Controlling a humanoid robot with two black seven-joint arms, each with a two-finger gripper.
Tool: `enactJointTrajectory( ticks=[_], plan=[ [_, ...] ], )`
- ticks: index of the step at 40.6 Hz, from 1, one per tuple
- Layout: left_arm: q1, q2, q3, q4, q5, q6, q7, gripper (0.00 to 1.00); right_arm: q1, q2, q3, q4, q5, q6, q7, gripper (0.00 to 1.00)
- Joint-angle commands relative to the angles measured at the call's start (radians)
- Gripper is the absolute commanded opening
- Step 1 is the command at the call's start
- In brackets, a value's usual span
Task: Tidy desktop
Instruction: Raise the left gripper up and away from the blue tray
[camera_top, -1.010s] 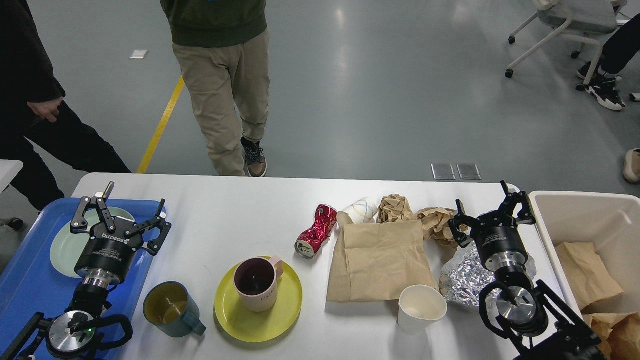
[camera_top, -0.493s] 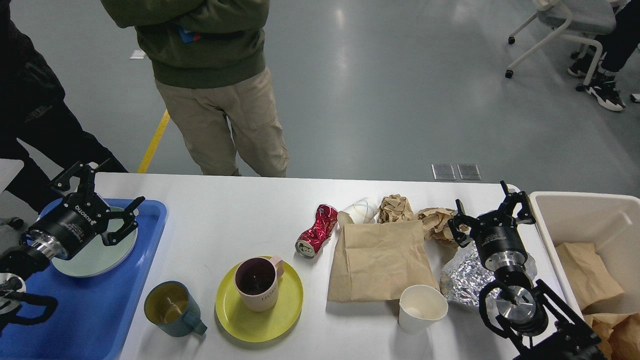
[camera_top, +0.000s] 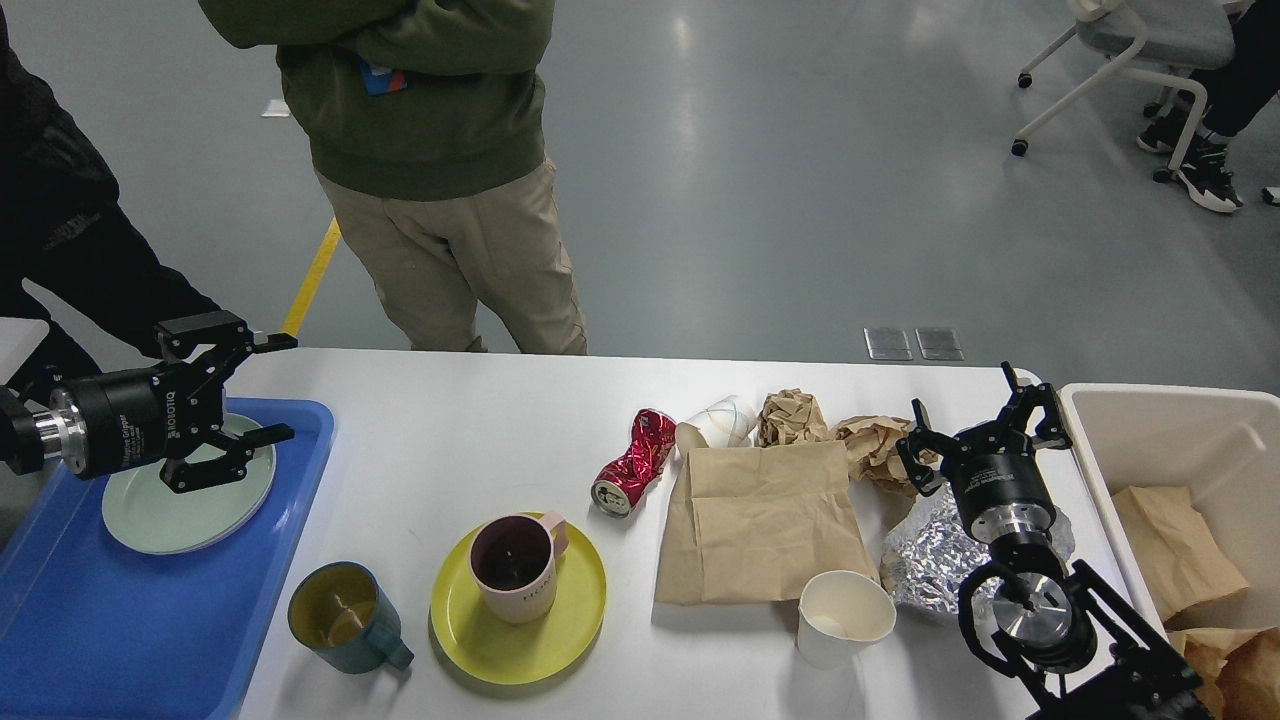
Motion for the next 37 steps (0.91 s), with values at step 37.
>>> enactJointTrajectory(
  ticks=[37],
  plan=[
    [-1.109, -0.739, 1.281, -0.168, 0.008, -0.064, 0.128, 0.97, -0.001, -0.001, 0.0, 0.002, 0.0, 0.0, 0.0, 1.0]
  ],
)
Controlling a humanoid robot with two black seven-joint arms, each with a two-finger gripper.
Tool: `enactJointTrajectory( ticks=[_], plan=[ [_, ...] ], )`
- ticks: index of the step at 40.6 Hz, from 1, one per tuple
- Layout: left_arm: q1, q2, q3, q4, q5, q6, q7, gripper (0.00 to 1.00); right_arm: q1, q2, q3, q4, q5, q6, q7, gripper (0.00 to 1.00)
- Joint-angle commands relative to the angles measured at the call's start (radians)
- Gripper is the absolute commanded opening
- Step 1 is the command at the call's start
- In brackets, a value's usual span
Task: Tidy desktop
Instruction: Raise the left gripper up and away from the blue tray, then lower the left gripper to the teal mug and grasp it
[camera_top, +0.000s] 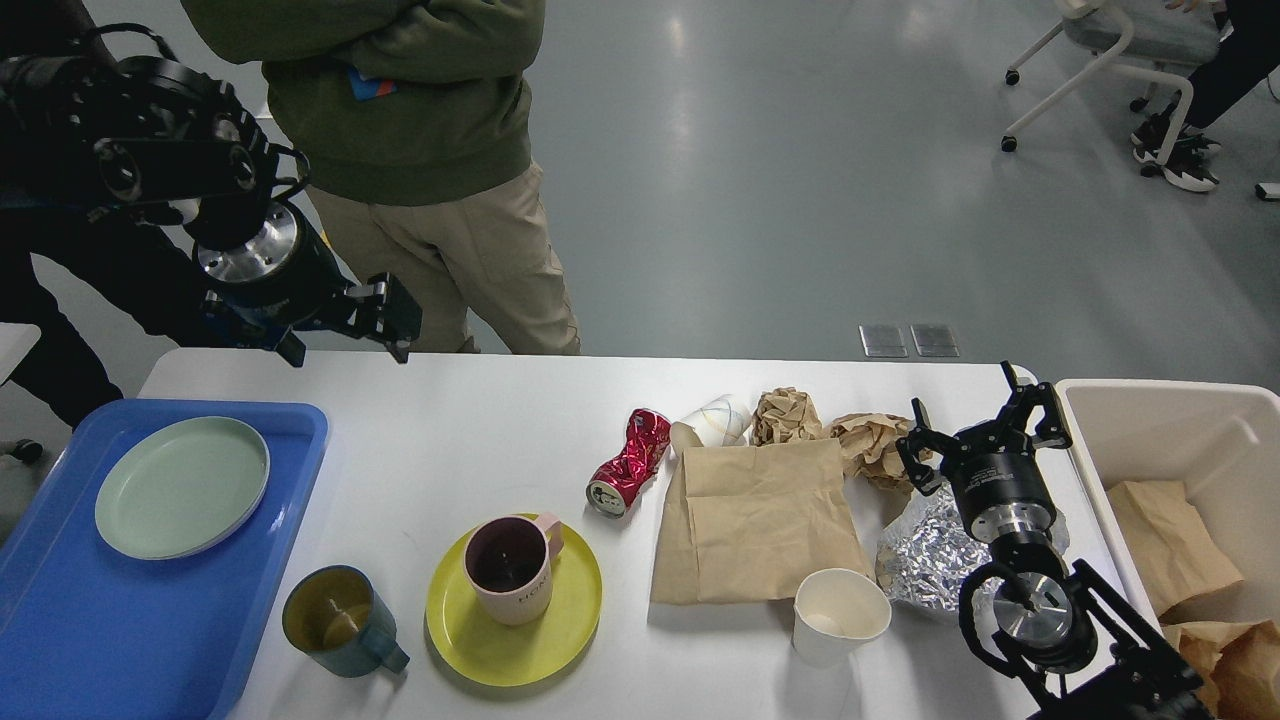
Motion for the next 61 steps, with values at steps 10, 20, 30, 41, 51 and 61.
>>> enactJointTrajectory(
  ticks=[10, 20, 30, 41, 51, 61],
  plan=[
    [-0.377, -0.098, 0.184, -0.468, -0.084, 0.087, -0.095, 0.96, 0.0, 0.0, -0.001, 0.0, 0.0, 0.0, 0.0, 1.0],
    [-0.564, -0.109, 0.25, -0.618, -0.242, 0.045, -0.194, 0.96, 0.0, 0.001, 0.0, 0.0, 0.0, 0.0, 0.0, 1.0],
    [-0.756, -0.105, 0.308, -0.644, -0.265, -0.209, -0.19, 0.96, 0.0, 0.001, 0.0, -0.002, 0.0, 0.0, 0.0, 1.0],
    [-0.73, -0.109, 0.336, -0.634, -0.26, -0.209, -0.186, 0.97, 0.0, 0.001, 0.0, 0.0, 0.0, 0.0, 0.0, 1.0],
    [-0.673, -0.112, 0.37, -0.612, -0.257, -0.179, -0.192, 0.96, 0.0, 0.0, 0.0, 0.0, 0.0, 0.0, 0.0, 1.0],
    [-0.474, -0.022, 0.368, -0.6, -0.233, -0.041, -0.169, 0.93, 0.0, 0.0, 0.0, 0.0, 0.0, 0.0, 0.0, 1.0]
  ],
)
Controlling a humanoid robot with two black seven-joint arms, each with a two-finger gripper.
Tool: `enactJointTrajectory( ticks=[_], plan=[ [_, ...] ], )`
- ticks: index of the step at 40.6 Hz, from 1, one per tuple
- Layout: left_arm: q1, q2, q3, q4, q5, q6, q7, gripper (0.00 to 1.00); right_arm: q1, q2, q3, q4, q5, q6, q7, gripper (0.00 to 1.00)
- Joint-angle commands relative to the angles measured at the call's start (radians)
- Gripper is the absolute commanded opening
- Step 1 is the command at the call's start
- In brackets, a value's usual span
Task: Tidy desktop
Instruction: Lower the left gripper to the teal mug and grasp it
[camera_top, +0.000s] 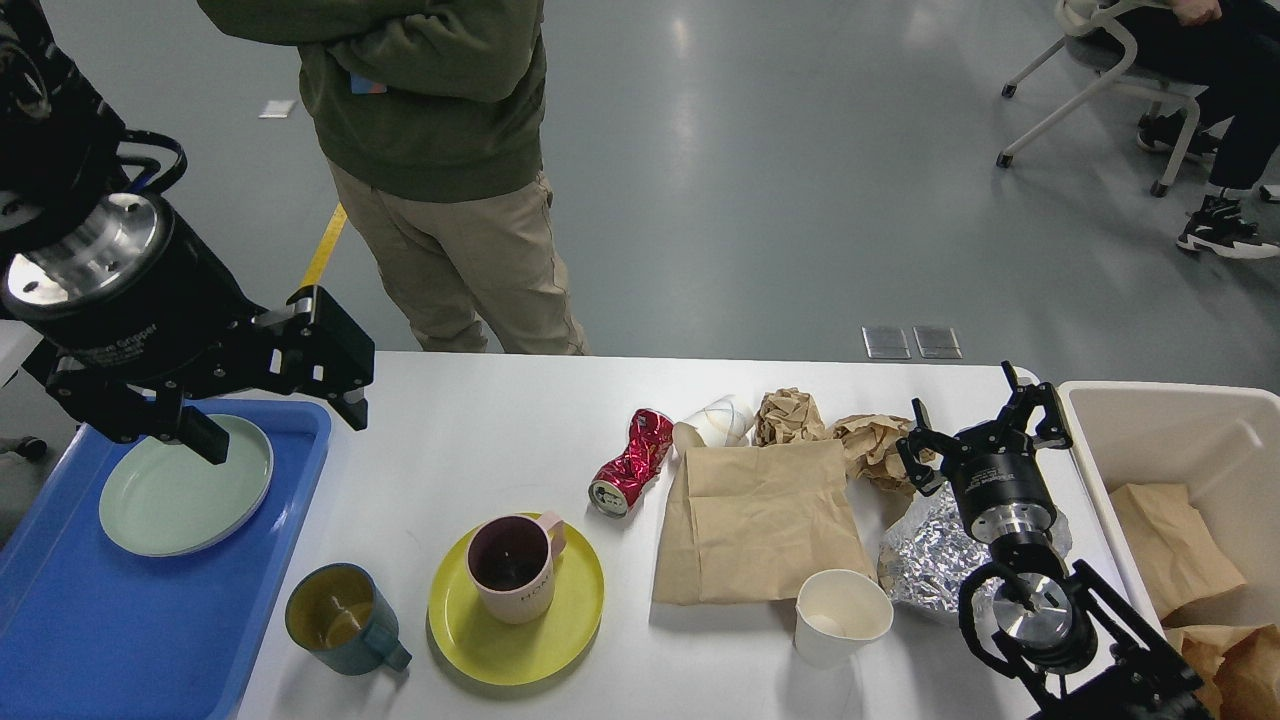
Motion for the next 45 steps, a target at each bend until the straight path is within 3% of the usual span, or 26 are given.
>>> enactJointTrajectory(
  ticks=[1, 18, 33, 45],
  plan=[
    [0.105, 0.061, -0.002, 0.001, 0.026, 0.098, 0.011, 0.93, 0.0, 0.0, 0.0, 0.0, 0.0, 0.0, 0.0, 1.0],
    [0.554, 0.13, -0.093, 0.061, 0.057, 0.443, 0.04, 0.93, 0.0, 0.0, 0.0, 0.0, 0.0, 0.0, 0.0, 1.0],
    [0.889, 0.168, -0.163, 0.211, 0.102, 0.584, 0.038, 0.91, 0.0, 0.0, 0.0, 0.0, 0.0, 0.0, 0.0, 1.0],
    [1.065, 0.156, -0.263, 0.303, 0.102, 0.682, 0.038, 0.91, 0.0, 0.0, 0.0, 0.0, 0.0, 0.0, 0.0, 1.0]
  ],
)
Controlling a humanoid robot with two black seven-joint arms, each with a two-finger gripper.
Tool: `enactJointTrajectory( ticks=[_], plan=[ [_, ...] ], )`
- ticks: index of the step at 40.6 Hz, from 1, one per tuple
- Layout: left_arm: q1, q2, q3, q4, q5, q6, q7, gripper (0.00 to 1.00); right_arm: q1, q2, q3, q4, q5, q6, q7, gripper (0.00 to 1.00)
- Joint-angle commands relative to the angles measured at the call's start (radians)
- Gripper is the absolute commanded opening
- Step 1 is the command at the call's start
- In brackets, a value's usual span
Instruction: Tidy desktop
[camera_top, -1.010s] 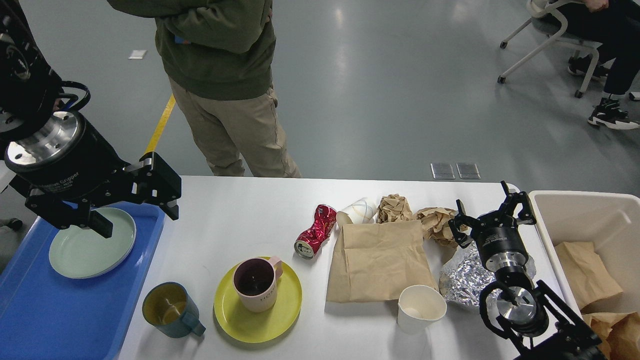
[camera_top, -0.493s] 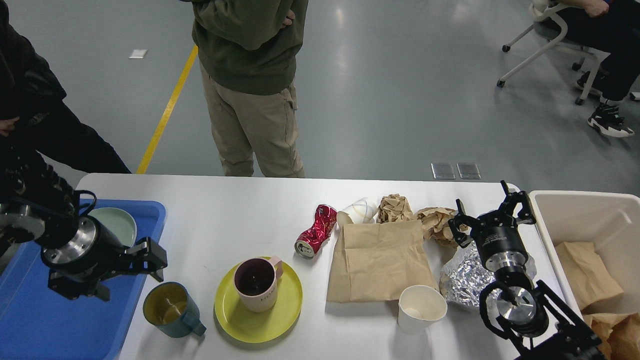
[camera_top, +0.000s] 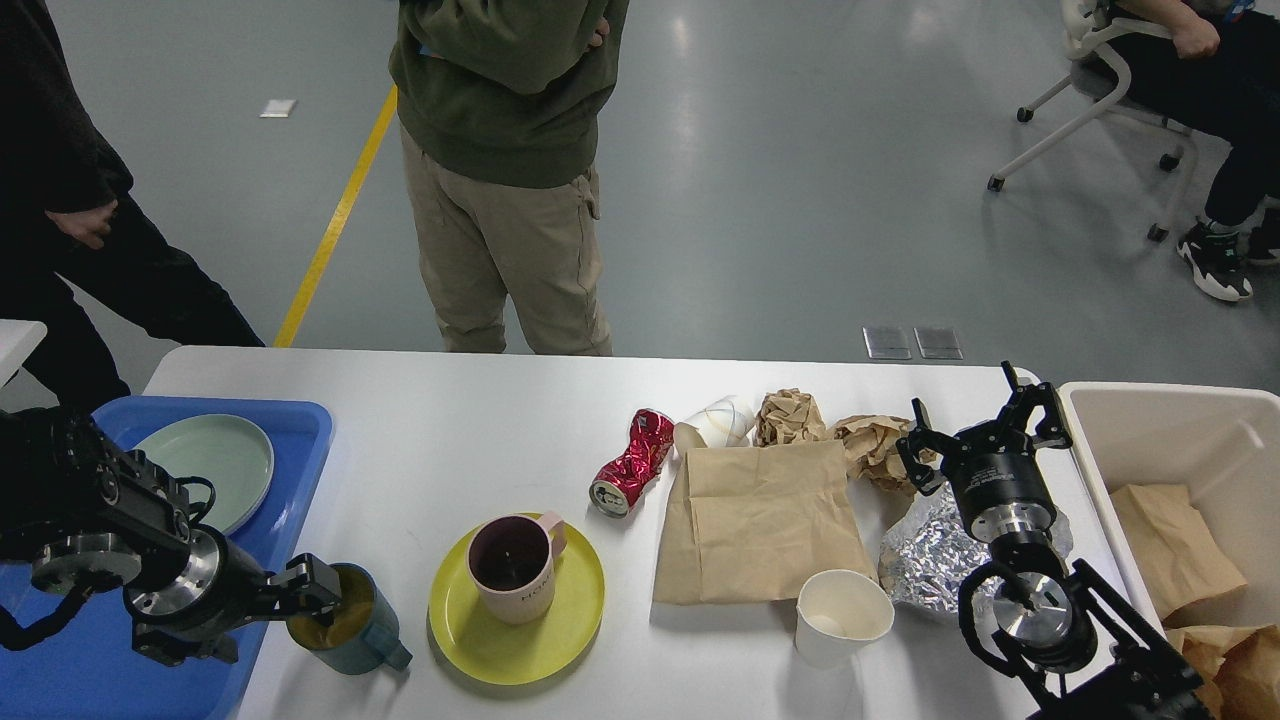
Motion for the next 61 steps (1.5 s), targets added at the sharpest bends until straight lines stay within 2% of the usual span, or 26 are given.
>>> enactJointTrajectory(
  ticks=[1, 7, 13, 16, 20, 24, 29, 41, 48, 53, 57, 61],
  plan=[
    [0.06, -0.007, -0.032, 0.04, 0.0, 0.035, 0.0, 0.91, -0.001, 0.0, 0.0, 0.0, 0.0, 0.0, 0.0, 1.0],
    [0.068, -0.01, -0.037, 0.064, 0.0, 0.063, 0.0, 0.89, -0.001, 0.0, 0.0, 0.0, 0.0, 0.0, 0.0, 1.0],
    [0.079, -0.012, -0.038, 0.074, 0.0, 0.092, 0.0, 0.79, -0.001, 0.0, 0.0, 0.0, 0.0, 0.0, 0.0, 1.0],
    [0.094, -0.01, -0.054, 0.081, 0.0, 0.104, 0.0, 0.67, -0.001, 0.002, -0.002, 0.0, 0.0, 0.0, 0.0, 1.0],
    [0.108, -0.012, -0.063, 0.089, 0.002, 0.106, 0.0, 0.62, -0.001, 0.002, -0.002, 0.0, 0.0, 0.0, 0.0, 1.0],
    [0.111, -0.01, -0.063, 0.106, 0.005, 0.104, 0.001, 0.52, -0.001, 0.002, 0.0, 0.0, 0.0, 0.0, 0.0, 1.0],
    [0.123, -0.012, -0.068, 0.109, 0.006, 0.097, 0.001, 0.25, -0.001, 0.002, -0.002, 0.0, 0.0, 0.0, 0.0, 1.0],
    [0.132, -0.01, -0.089, 0.107, 0.02, 0.084, 0.015, 0.0, -0.001, 0.002, 0.0, 0.0, 0.0, 0.0, 0.0, 1.0],
    [0.125, -0.003, -0.089, 0.097, 0.021, 0.057, 0.014, 0.0, 0.001, 0.0, 0.0, 0.0, 0.0, 0.0, 0.0, 1.0],
    [0.091, 0.011, -0.077, 0.092, 0.023, -0.05, 0.014, 0.0, -0.001, 0.0, 0.0, 0.0, 0.0, 0.0, 0.0, 1.0],
    [0.042, 0.025, -0.068, 0.083, 0.023, -0.089, 0.015, 0.0, -0.001, 0.002, 0.0, 0.0, 0.0, 0.0, 0.0, 1.0],
    [-0.064, 0.043, -0.011, -0.001, 0.023, -0.097, 0.012, 0.0, -0.001, 0.002, 0.0, 0.0, 0.0, 0.0, 0.0, 1.0]
  ],
)
